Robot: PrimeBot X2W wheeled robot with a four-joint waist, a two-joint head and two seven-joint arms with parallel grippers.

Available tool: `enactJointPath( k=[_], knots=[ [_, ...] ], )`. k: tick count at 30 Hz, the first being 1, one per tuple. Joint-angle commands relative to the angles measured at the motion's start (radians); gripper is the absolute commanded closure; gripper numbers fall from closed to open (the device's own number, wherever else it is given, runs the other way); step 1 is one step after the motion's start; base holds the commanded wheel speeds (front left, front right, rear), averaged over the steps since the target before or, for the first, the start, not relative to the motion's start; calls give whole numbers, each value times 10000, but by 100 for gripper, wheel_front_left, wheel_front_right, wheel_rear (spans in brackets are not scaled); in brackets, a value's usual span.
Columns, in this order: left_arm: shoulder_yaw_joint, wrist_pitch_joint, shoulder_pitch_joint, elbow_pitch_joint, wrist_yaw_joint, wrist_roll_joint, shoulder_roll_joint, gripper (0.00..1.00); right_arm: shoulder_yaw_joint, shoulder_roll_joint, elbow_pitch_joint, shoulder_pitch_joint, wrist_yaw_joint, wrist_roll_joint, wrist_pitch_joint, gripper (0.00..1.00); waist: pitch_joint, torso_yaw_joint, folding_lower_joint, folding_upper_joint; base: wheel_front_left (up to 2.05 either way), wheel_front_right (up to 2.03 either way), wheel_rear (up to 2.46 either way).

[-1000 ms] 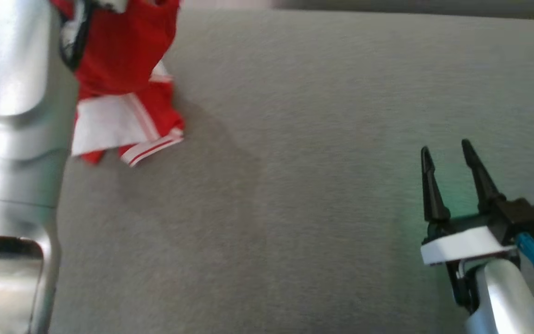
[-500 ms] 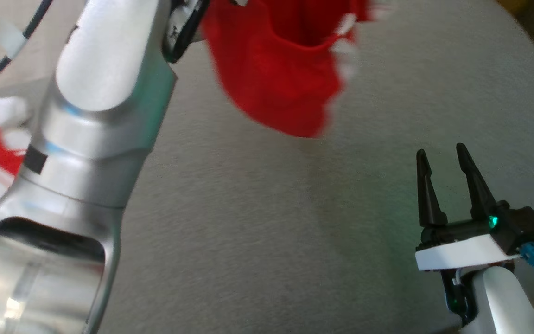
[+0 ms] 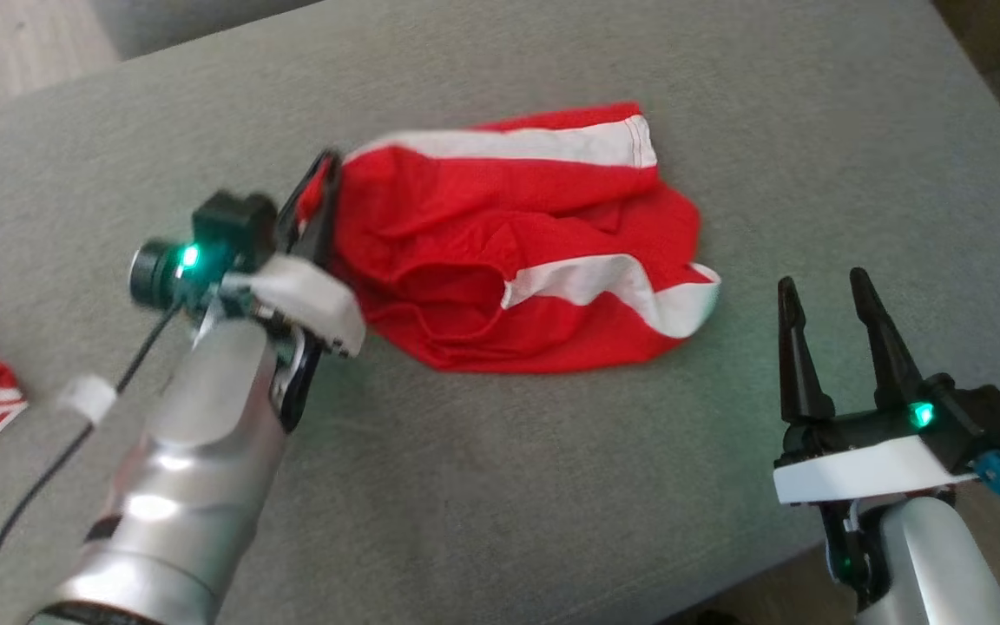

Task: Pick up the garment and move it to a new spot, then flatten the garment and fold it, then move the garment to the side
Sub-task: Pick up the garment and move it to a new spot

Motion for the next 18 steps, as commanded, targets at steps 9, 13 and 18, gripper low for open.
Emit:
enactJointPath(
  k=[9,13,18],
  knots=[
    [1073,-384,1921,-2827,1023,773,-64,0,-8,-28,251,-120,-9,-211,6,0,-966,1773,-3,0,0,0,0],
    [1511,-386,3602,-4685,1613,1529,-160,0,-157,-28,487,168,-9,-478,6,0,-1624,2427,-3,0,0,0,0],
    [1816,-387,5552,-6574,2104,2205,-293,0,-339,-28,527,676,-9,-690,6,0,-2273,3147,-3,0,0,0,0]
  ],
)
